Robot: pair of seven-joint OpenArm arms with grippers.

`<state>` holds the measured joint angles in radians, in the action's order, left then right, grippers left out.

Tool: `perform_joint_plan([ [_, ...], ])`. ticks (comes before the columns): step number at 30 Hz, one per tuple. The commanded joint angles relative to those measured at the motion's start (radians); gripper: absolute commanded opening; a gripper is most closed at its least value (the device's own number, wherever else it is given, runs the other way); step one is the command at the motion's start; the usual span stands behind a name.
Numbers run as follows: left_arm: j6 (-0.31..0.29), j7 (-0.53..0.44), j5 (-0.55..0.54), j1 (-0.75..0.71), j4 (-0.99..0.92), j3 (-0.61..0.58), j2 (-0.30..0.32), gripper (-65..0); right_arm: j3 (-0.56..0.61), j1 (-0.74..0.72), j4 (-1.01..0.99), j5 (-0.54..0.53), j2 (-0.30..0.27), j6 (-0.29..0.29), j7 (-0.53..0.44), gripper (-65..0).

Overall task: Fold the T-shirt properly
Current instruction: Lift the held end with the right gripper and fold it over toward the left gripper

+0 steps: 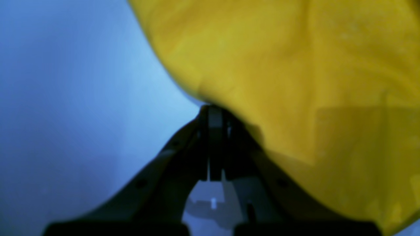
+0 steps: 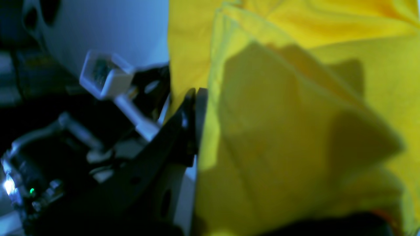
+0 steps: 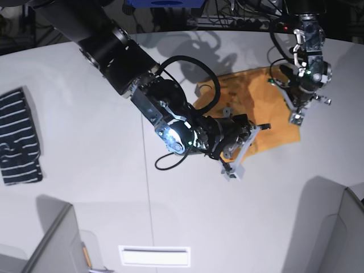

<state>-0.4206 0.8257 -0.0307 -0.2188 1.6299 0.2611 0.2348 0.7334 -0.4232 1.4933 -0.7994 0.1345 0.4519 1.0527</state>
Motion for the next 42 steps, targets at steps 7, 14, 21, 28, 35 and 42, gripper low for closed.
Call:
perform_joint_plan([
  [7,-0.022,0.011,-0.028,0.019,0.005,-0.027,-0.044,-65.0,0.051,-0.084,-0.05,0.002,0.012,-0.005,-0.07,-65.0],
  [14,-0.022,0.011,-0.028,-0.024,0.063,0.036,-0.042,-65.0,0.143,-0.119,-0.196,-0.001,0.012,-0.006,-0.206,-65.0],
  [21,-0.027,0.034,-0.028,-0.061,0.12,0.154,-0.042,-65.0,0.183,-0.119,-0.201,-0.001,0.02,-0.008,-0.248,-65.0],
  [28,-0.028,0.131,-0.039,-0.086,0.122,0.271,-0.042,-65.0,0.272,-0.116,-0.208,-0.002,0.02,-0.008,-0.309,-65.0],
  [35,-0.028,0.133,-0.041,-0.133,0.122,0.37,-0.028,-65.0,0.289,-0.113,-0.245,-0.002,0.021,-0.008,-0.36,-65.0],
  [42,-0.028,0.133,-0.041,-0.144,0.122,0.378,-0.028,-65.0,0.291,-0.125,-0.293,-0.09,0.023,-0.008,-0.377,-65.0],
])
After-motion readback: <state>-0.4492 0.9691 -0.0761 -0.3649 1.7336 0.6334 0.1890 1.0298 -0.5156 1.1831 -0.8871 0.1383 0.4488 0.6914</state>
